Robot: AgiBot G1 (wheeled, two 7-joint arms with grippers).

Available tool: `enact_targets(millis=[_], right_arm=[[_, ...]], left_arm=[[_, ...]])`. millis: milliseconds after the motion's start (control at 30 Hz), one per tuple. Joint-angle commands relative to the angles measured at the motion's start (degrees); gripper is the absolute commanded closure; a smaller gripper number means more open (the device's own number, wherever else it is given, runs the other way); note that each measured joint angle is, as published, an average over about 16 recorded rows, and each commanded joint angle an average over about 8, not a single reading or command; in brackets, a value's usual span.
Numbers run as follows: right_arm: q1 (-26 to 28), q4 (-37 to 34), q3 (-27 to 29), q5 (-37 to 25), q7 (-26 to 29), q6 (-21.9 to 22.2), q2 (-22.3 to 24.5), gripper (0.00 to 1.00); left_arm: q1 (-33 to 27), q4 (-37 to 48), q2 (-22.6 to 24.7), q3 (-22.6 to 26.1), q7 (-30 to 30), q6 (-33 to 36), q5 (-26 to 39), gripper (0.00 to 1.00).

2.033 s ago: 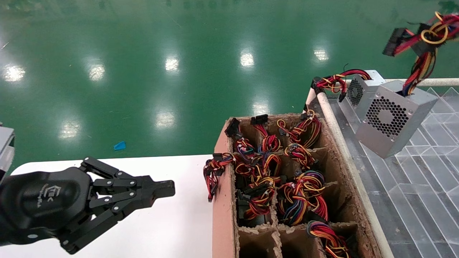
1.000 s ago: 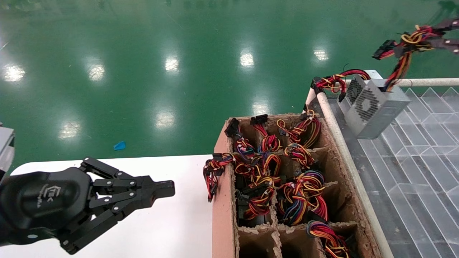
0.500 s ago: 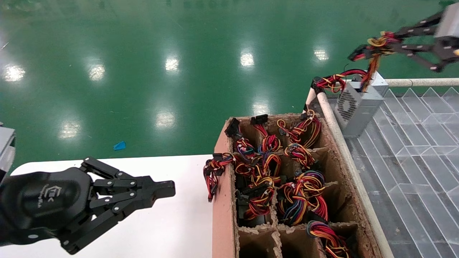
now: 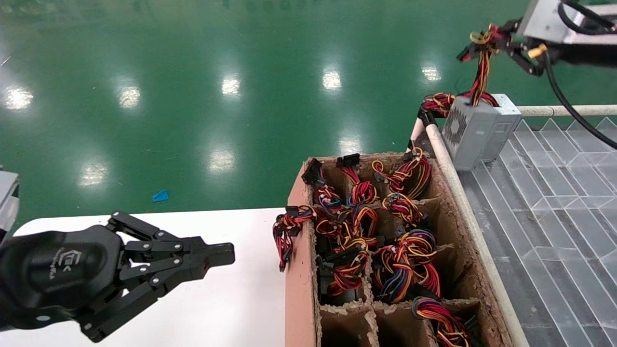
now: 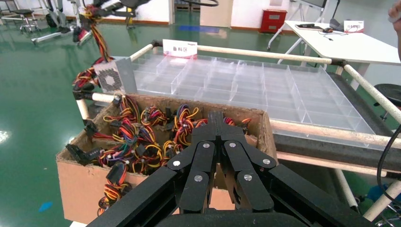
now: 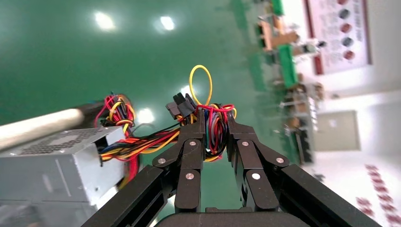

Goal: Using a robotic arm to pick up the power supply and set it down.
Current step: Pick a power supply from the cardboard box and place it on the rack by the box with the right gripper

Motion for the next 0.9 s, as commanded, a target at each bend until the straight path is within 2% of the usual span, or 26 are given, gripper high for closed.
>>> enact_targets(millis=[33, 133, 233, 600, 633, 867, 900], right_arm=[[0.0, -0.7, 0.3, 0.3, -0.5, 2.9, -1.2, 1.0], [-0.8, -1.3, 0.6, 0.7, -1.0, 5.8, -2.3, 1.0], [-2.0, -1.8, 0.9, 1.1, -1.2, 6.6, -2.9, 1.0], [-4.8, -1.8, 2.4, 3.3, -1.3, 3.4, -2.3, 1.0], [-4.8, -1.8, 2.4, 3.4, -1.4, 3.2, -2.2, 0.95], [-4.4, -1.8, 2.6, 3.7, -1.1, 1.4, -1.8, 0.07], [-4.3, -1.8, 2.6, 3.7, -1.0, 1.1, -1.7, 0.0]], left_arm=[[0.0, 0.0, 0.0, 0.0, 0.0, 0.0, 0.0, 1.0], [0.0, 0.0, 0.0, 0.0, 0.0, 0.0, 0.0, 1.0], [0.0, 0.0, 0.0, 0.0, 0.0, 0.0, 0.0, 1.0], [0.0, 0.0, 0.0, 0.0, 0.0, 0.0, 0.0, 1.0], [0.0, 0.0, 0.0, 0.0, 0.0, 0.0, 0.0, 1.0], [0.0, 0.0, 0.0, 0.0, 0.0, 0.0, 0.0, 1.0], [0.0, 0.0, 0.0, 0.0, 0.0, 0.0, 0.0, 1.0]])
